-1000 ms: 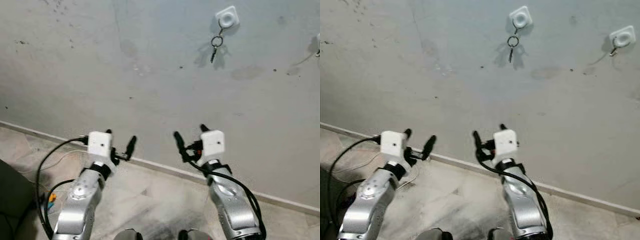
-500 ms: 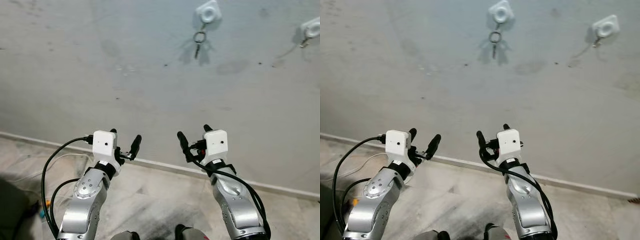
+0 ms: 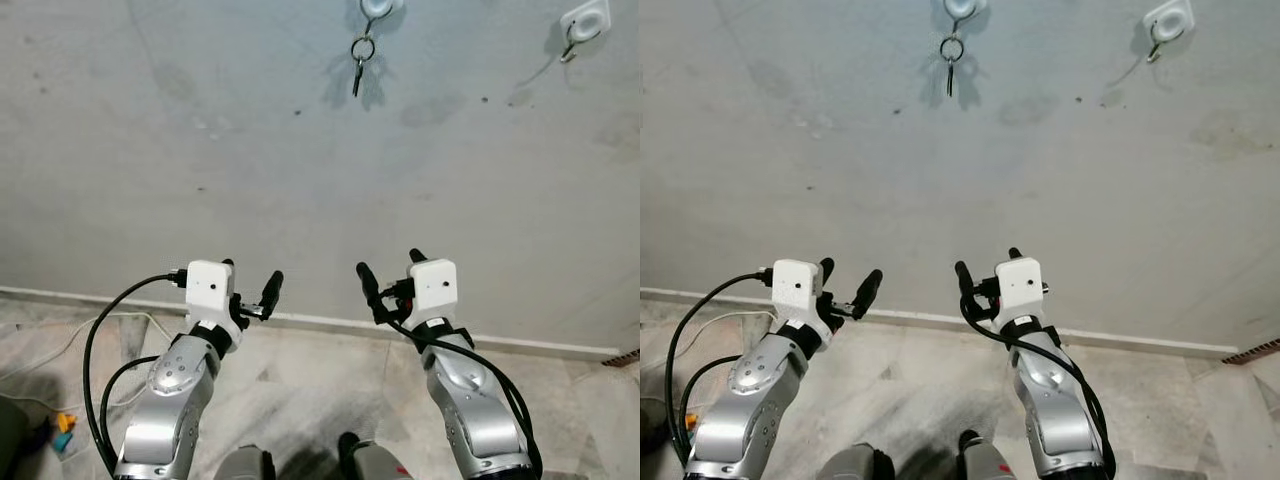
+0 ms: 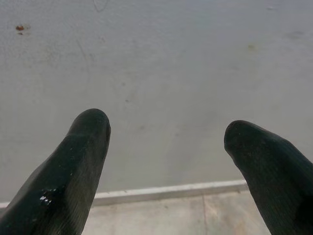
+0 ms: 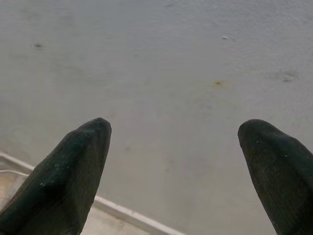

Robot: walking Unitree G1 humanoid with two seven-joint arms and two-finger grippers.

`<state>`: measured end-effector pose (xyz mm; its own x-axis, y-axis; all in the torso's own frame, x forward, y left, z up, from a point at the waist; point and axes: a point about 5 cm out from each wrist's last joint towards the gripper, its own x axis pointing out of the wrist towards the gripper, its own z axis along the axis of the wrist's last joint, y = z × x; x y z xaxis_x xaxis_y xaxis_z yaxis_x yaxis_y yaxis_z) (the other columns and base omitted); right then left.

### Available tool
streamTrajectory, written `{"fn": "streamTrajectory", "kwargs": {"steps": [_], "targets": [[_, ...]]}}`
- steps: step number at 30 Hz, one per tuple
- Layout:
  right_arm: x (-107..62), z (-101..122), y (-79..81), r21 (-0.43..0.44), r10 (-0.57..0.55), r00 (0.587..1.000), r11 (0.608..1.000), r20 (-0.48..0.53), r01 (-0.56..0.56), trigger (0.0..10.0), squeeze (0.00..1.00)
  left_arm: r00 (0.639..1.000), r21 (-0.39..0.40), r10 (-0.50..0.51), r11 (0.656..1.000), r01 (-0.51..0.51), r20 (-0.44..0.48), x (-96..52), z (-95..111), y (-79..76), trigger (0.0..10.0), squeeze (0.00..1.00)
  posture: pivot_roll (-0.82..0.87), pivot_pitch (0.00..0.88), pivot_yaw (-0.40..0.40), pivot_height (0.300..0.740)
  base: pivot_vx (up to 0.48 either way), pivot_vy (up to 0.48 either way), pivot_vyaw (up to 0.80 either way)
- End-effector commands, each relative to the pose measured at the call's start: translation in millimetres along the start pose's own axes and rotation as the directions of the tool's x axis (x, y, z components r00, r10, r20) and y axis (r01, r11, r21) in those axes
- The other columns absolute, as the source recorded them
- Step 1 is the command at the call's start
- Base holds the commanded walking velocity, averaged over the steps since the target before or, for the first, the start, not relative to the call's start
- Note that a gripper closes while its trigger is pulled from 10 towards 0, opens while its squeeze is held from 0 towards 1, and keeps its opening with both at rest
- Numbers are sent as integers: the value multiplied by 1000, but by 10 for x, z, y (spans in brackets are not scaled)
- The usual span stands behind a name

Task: Hang keys on a hook

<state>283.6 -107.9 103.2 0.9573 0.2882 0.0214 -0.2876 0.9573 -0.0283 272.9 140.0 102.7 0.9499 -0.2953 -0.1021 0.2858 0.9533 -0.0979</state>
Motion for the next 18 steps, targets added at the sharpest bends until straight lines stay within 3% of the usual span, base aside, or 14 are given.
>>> {"fn": "streamTrajectory", "kwargs": {"steps": [1, 18], "targets": [[-19, -5, -1, 10, 2, 1000, 1000, -3, -2, 10000, 0, 1000, -1, 4, 1000, -4, -25, -21, -47, 12, 10000, 0, -37, 184, 23, 740, -304, 0, 0], [-2, 5, -1, 7, 8, 1000, 1000, 1, -8, 10000, 0, 1000, 1, 4, 1000, -4, -29, -10, -42, 18, 10000, 0, -35, 178, 19, 740, -311, 0, 0]]}}
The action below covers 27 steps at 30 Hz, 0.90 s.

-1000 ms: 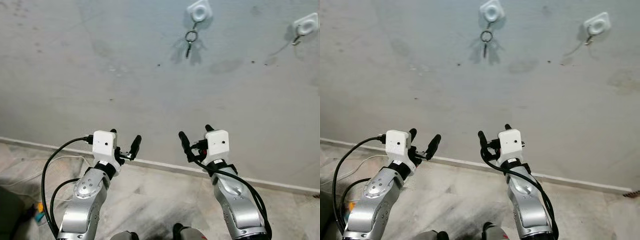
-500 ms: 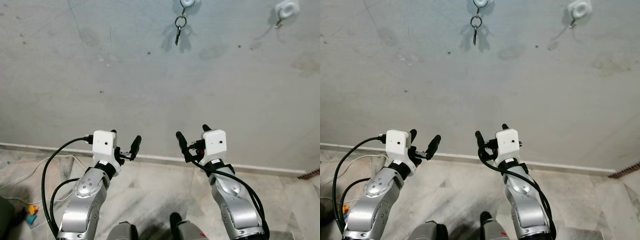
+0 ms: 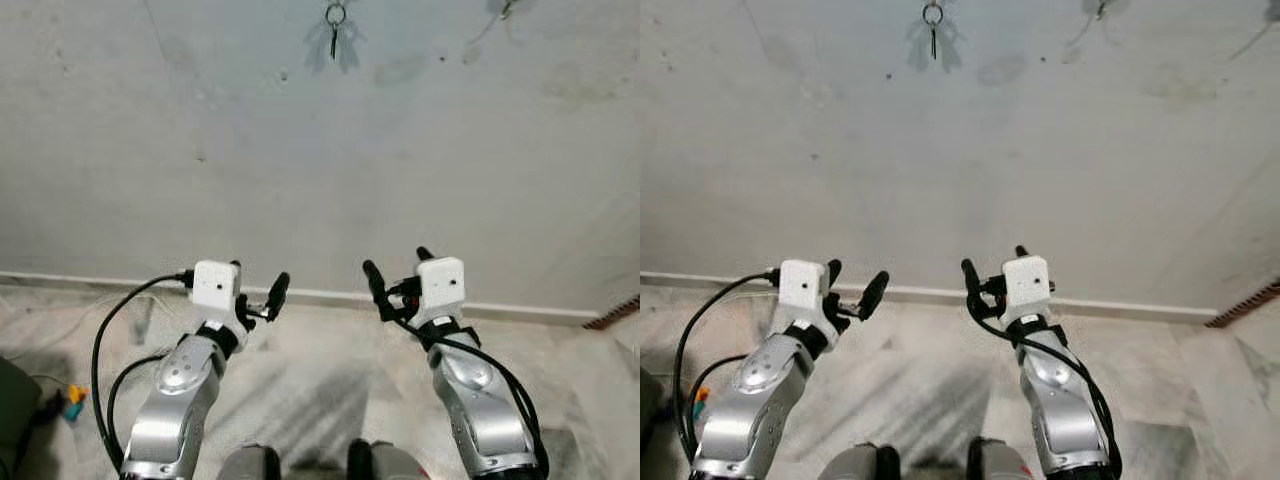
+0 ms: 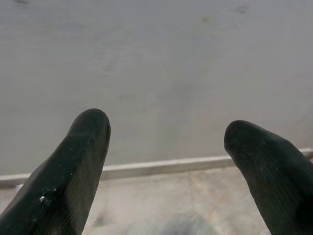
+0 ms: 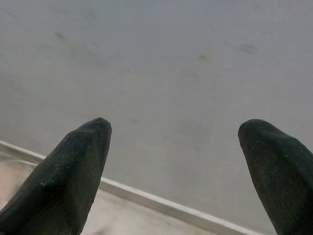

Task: Hang keys on a hook

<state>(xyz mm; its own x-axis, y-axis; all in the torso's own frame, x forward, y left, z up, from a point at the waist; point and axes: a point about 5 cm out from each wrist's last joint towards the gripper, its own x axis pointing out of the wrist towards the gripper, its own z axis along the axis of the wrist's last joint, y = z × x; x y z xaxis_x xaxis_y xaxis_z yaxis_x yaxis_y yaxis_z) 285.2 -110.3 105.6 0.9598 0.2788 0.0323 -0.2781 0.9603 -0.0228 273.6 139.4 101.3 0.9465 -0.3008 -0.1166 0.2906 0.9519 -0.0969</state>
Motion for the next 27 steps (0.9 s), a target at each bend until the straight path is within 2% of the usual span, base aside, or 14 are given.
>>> {"fn": "streamTrajectory", "kwargs": {"steps": [1, 27], "targets": [[-11, -19, 28, 1, 18, 1000, 1000, -9, -18, 10000, 0, 1000, 0, 9, 1000, -9, -14, -20, -30, 20, 10000, 0, -35, 178, 19, 740, -330, 0, 0], [-26, -26, -3, 1, 0, 1000, 1000, -16, 0, 10000, 0, 1000, -2, 3, 1000, -3, -20, -6, -42, 7, 10000, 0, -54, 184, 26, 740, -356, 0, -17]]}}
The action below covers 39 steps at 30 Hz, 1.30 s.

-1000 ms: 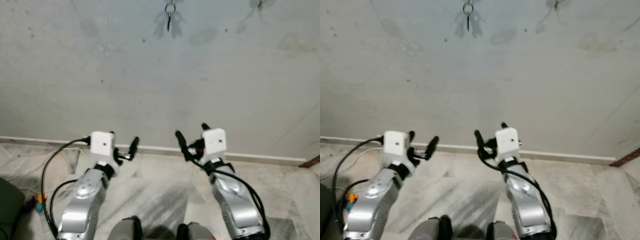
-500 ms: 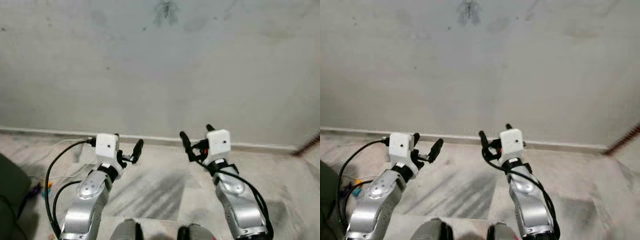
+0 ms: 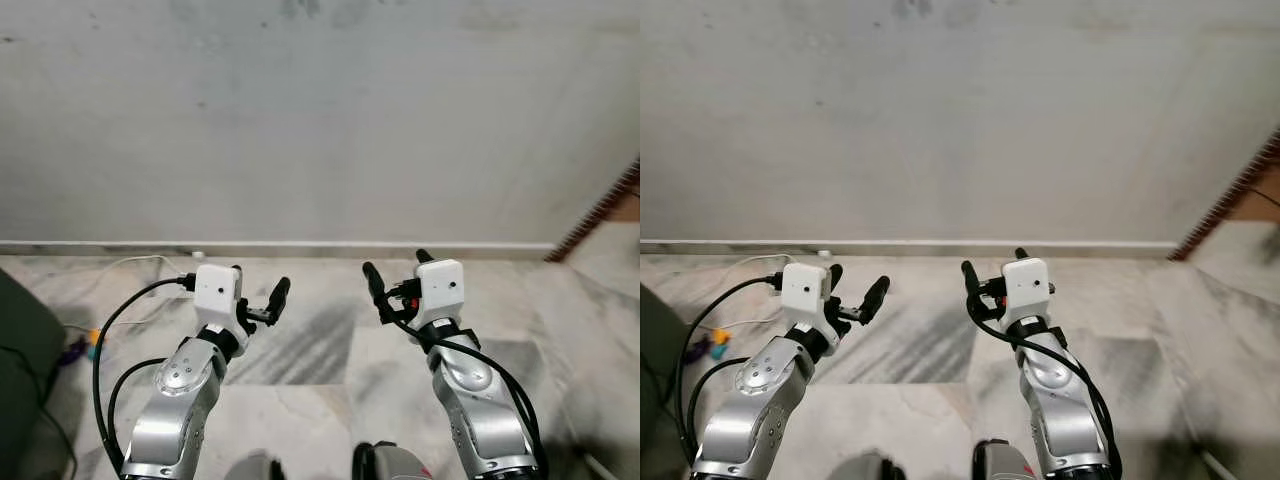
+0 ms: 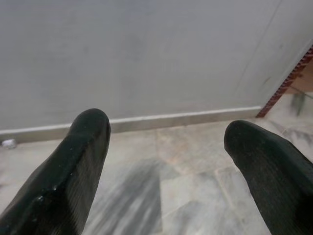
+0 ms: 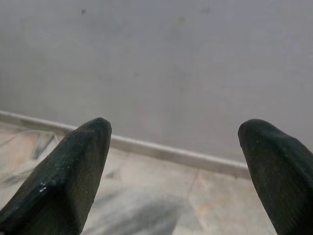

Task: Hang keys on a hook

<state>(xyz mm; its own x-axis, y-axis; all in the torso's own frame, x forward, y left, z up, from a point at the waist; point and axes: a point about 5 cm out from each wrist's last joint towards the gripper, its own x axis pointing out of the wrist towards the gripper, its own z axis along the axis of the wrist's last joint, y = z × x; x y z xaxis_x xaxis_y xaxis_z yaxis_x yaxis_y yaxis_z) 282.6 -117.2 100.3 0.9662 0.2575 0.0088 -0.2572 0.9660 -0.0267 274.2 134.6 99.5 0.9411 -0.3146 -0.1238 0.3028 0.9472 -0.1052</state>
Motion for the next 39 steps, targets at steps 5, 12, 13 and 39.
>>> {"fn": "streamTrajectory", "kwargs": {"steps": [5, 12, 13, 39], "targets": [[27, 33, 41, 3, 16, 1000, 1000, 9, -16, 10000, 0, 1000, 5, 15, 1000, -15, -13, -25, -27, 44, 10000, 0, -55, 183, 29, 740, -359, 0, -583], [25, 31, 48, 4, 18, 1000, 1000, 7, -18, 10000, 0, 1000, 7, 15, 1000, -15, -10, -18, -24, 48, 10000, 0, -56, 184, 28, 740, -257, 0, -795], [27, 31, 48, 5, 18, 1000, 1000, 7, -19, 10000, 0, 1000, 8, 16, 1000, -16, -10, -18, -24, 49, 10000, 0, -56, 184, 28, 740, 0, 0, -788], [51, 63, 40, -8, 19, 1000, 1000, 23, -19, 10000, 0, 999, 4, 43, 999, -43, -5, 1, -73, 121, 10000, 0, -57, 177, 23, 740, 0, 0, -450]]}}
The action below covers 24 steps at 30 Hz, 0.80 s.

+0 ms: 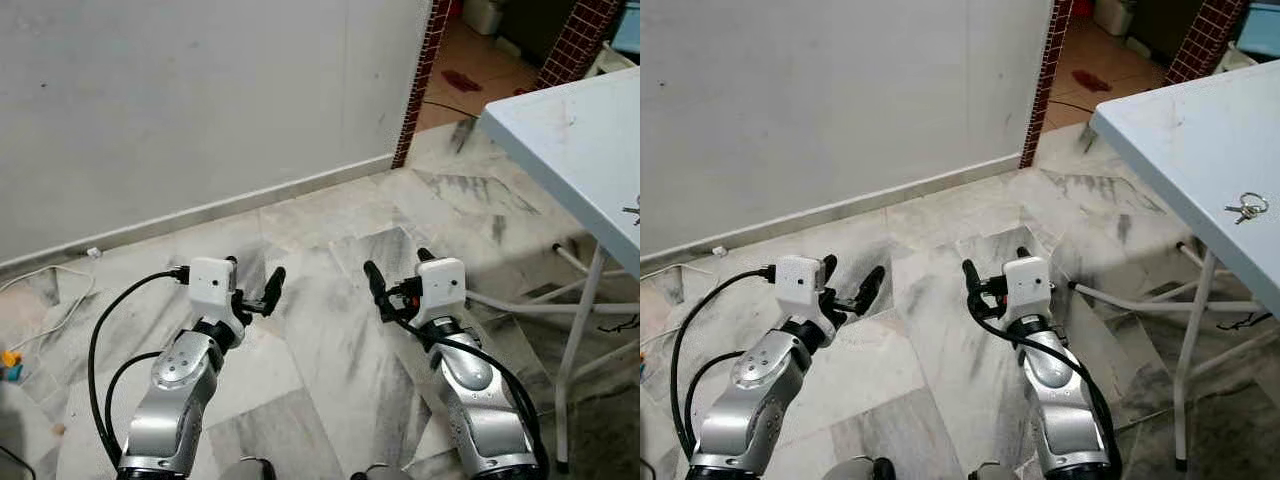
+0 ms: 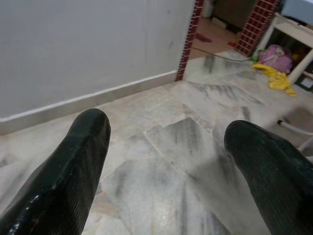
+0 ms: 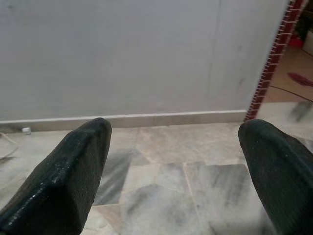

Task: Hang keys on a hook

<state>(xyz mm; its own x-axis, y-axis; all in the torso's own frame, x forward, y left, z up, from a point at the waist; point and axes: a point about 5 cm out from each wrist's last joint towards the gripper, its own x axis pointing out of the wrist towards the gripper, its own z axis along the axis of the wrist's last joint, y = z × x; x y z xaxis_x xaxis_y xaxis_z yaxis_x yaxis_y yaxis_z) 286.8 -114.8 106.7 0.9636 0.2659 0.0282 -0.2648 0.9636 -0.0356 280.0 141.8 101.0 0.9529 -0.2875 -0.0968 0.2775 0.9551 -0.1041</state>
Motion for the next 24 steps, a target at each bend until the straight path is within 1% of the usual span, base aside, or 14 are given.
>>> {"fn": "streamTrajectory", "kwargs": {"steps": [1, 11, 24], "targets": [[7, -1, 33, -4, 10, 1000, 1000, 3, -10, 10000, 0, 999, 0, 24, 1000, -24, -44, -33, -124, 49, 10000, 0, -57, 176, 23, 740, 0, 0, 0], [33, 22, 25, -3, -8, 1000, 1000, 12, 8, 10000, 0, 999, 6, 27, 1000, -27, -25, -20, -95, 58, 10000, 0, -51, 169, 23, 740, 0, 0, 0], [33, 26, 23, -3, -7, 1000, 1000, 13, 7, 10000, 0, 999, 6, 27, 1000, -27, -24, -18, -94, 59, 10000, 0, -51, 169, 23, 740, 0, 0, 0]]}}
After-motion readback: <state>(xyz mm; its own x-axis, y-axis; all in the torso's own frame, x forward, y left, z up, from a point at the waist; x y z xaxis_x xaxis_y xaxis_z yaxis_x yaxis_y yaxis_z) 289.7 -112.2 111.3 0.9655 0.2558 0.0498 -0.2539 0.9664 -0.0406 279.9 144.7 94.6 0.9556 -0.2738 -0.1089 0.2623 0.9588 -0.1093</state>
